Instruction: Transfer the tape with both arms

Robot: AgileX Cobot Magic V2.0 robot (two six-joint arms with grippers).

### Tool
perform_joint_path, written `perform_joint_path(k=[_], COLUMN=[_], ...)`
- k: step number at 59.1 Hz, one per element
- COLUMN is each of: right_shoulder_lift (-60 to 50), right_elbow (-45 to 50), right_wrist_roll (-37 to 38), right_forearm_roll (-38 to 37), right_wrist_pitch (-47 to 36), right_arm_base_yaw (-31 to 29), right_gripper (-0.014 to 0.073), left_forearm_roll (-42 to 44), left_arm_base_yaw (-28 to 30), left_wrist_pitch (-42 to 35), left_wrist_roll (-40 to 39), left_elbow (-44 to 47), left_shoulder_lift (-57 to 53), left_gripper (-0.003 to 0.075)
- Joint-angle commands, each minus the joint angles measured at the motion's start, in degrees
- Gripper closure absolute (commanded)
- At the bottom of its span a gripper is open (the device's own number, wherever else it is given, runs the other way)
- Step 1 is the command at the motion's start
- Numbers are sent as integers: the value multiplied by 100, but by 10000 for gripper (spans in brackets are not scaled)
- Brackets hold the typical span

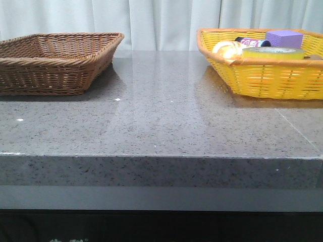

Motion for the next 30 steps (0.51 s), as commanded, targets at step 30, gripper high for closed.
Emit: perform_joint_path(k=[30], right_shoulder_lift=[3664], right_elbow=[-4016], right_wrist_roll=[-35], right_forearm_roll=[-65], right_wrist_pitch=[1547], right_arm_base_yaw=[-37], right_gripper=[55], left_forearm_roll=[-76], left_arm_base_yaw=[-2206], left_wrist_pitch=[-668], left_wrist_roll=[45], left_elbow=[-319], left_shoulder_lift=[109], left_gripper=[230])
